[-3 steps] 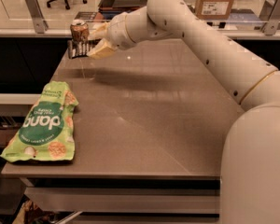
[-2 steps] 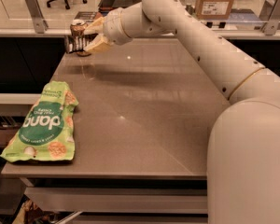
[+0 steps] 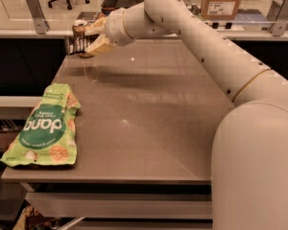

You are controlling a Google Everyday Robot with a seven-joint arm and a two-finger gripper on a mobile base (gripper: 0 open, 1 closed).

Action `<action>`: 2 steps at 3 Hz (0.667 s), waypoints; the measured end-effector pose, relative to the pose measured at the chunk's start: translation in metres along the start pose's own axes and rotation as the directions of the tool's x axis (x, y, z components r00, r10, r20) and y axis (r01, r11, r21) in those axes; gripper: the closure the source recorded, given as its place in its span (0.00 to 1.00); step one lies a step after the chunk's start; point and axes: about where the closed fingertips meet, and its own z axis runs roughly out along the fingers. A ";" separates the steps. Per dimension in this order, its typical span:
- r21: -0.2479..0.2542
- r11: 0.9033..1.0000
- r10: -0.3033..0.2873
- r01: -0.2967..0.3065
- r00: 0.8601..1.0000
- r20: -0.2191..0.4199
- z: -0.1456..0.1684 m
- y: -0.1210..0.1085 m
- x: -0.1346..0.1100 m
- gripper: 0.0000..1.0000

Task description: Move rxbar chocolate near orange can

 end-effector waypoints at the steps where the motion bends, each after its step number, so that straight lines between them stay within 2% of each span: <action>1: -0.004 1.000 0.000 0.000 1.000 0.002 0.003 0.001 -0.001 0.59; 2: -0.009 1.000 0.001 0.000 1.000 0.005 0.006 0.003 -0.001 0.35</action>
Offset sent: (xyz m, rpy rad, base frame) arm -0.0006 0.0023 -0.0013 -0.0002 0.0021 0.0036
